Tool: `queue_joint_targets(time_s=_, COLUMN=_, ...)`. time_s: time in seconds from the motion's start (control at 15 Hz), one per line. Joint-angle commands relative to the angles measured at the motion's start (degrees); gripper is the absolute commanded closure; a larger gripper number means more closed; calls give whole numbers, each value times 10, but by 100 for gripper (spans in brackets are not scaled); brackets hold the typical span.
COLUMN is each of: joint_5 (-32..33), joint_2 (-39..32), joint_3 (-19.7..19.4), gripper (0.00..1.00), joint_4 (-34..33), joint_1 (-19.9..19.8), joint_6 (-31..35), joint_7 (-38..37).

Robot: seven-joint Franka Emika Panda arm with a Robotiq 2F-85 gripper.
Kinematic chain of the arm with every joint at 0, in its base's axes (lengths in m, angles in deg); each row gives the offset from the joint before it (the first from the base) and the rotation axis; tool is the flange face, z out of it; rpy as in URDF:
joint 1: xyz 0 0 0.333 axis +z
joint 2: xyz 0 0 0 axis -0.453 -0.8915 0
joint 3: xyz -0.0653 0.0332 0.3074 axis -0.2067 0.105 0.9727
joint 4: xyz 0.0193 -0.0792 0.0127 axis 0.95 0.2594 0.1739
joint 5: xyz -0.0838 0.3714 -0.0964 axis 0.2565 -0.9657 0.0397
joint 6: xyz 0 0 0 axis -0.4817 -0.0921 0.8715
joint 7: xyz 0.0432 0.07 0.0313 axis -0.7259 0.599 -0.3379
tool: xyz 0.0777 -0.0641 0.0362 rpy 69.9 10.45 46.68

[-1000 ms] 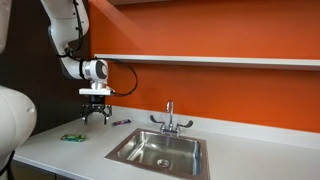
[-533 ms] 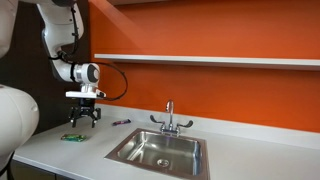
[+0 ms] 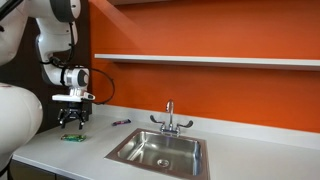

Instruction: Put the green packet in the sink.

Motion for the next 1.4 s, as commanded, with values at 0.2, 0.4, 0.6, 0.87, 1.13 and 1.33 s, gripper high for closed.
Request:
queue_joint_targets(time_s=0.2, joint_5=-3, joint_2=-68, joint_3=-6, gripper=0, joint_4=-61, joint_1=14, joint_6=6, joint_7=-40)
queue_joint_targets(time_s=0.4, joint_5=-4, joint_2=-76, joint_3=-8, gripper=0, joint_4=-69, joint_1=14, joint_6=6, joint_7=-48)
queue_joint_targets(time_s=0.6, joint_5=-2, joint_2=-72, joint_3=-7, gripper=0, joint_4=-60, joint_1=11, joint_6=6, joint_7=-35)
queue_joint_targets(time_s=0.87, joint_5=-2, joint_2=-72, joint_3=-9, gripper=0, joint_4=-62, joint_1=11, joint_6=6, joint_7=-39)
queue_joint_targets(time_s=1.13, joint_5=-10, joint_2=-50, joint_3=-16, gripper=0, joint_4=-35, joint_1=13, joint_6=27, joint_7=-77)
queue_joint_targets(time_s=1.33, joint_5=-18, joint_2=-32, joint_3=-24, gripper=0, joint_4=-7, joint_1=17, joint_6=61, joint_7=-137)
